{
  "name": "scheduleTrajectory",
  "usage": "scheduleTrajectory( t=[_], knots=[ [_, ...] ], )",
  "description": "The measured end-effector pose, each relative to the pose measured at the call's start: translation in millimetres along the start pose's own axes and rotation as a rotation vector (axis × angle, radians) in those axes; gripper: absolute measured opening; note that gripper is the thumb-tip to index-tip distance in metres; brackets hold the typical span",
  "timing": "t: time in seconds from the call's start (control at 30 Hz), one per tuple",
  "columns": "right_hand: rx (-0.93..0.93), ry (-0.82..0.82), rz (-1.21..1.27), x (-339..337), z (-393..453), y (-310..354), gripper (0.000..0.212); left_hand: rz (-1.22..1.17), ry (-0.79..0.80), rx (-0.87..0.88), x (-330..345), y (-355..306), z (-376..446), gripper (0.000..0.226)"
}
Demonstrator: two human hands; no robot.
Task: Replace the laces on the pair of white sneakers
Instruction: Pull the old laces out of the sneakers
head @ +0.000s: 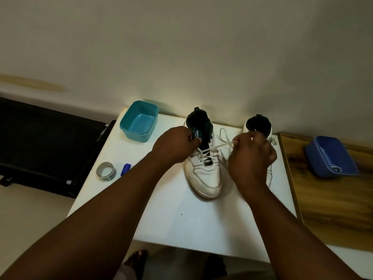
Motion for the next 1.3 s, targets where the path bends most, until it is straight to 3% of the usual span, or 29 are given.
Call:
scheduleTrajectory(
  t=[0.13,0.23,0.37,0.47,0.57,0.73,0.8,0.87,0.93,1.0,1.1,1.13,1.23,1.3],
  knots=[
    [0.088,0.056,0.014,8.3,-0.6,-15.7,0.026,-0.006,0.0,-0.023,-0.6,2.9,-1.5,0.044],
    [-0.109,0.001,0.085,0.1,-2.9,18.4,0.031,-0.002,-0.007,-0.019,-2.0,2.3,-1.9,0.044],
    [-0.355,0.085,0.134,9.6,-22.3,65.7,0.02,0.018,-0.014,-0.015,-3.1,-0.3,-3.4,0.043],
    [-0.321,0.114,0.119,16.4,-19.3,58.1,0.013,0.009,-0.011,-0.017,-4.1,-0.6,-4.3,0.044],
    [-0.19,0.015,0.15,4.3,-4.6,29.6,0.013,-0.001,-0.009,-0.034,-5.0,0.1,-4.5,0.045],
    [-0.07,-0.012,0.133,-16.7,3.2,6.3,0.034,0.042,-0.009,-0.092,-9.8,0.1,-7.9,0.042],
    [-0.096,0.03,0.096,-17.5,1.6,10.5,0.033,0.087,-0.047,-0.096,-13.1,-2.9,-11.5,0.039],
    [-0.139,0.185,-0.022,-3.2,-2.0,15.2,0.027,0.093,-0.145,-0.032,-20.0,-11.3,-15.8,0.029],
    [-0.186,0.343,-0.152,12.2,-9.0,18.5,0.022,0.105,-0.227,0.076,-22.2,-22.1,-19.6,0.035],
    [-0.228,0.373,-0.232,15.2,-12.3,23.6,0.023,0.226,-0.182,0.134,-11.5,-30.6,-20.0,0.039],
    [-0.287,0.208,-0.126,1.6,-6.3,38.3,0.022,0.349,-0.045,0.07,9.4,-26.0,-19.2,0.029],
    [-0.32,0.161,-0.051,-1.3,-4.8,44.5,0.031,0.333,-0.02,0.05,13.1,-22.6,-18.8,0.026],
    [-0.454,0.24,0.095,9.2,-9.6,63.7,0.059,0.284,0.03,0.06,16.3,-18.5,-18.7,0.025],
    [-0.487,0.288,0.121,18.3,-13.5,69.0,0.056,0.287,0.057,0.068,14.4,-18.5,-19.4,0.03]
  ],
)
Point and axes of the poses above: each hand's wrist, its own z-axis towards the middle knuckle, its own x-axis out of the palm, y = z × x, the point moved 9 cm from there along z, towards the middle knuckle, and after that the axes turned 14 degrees about -z, right-handed, at the moved point
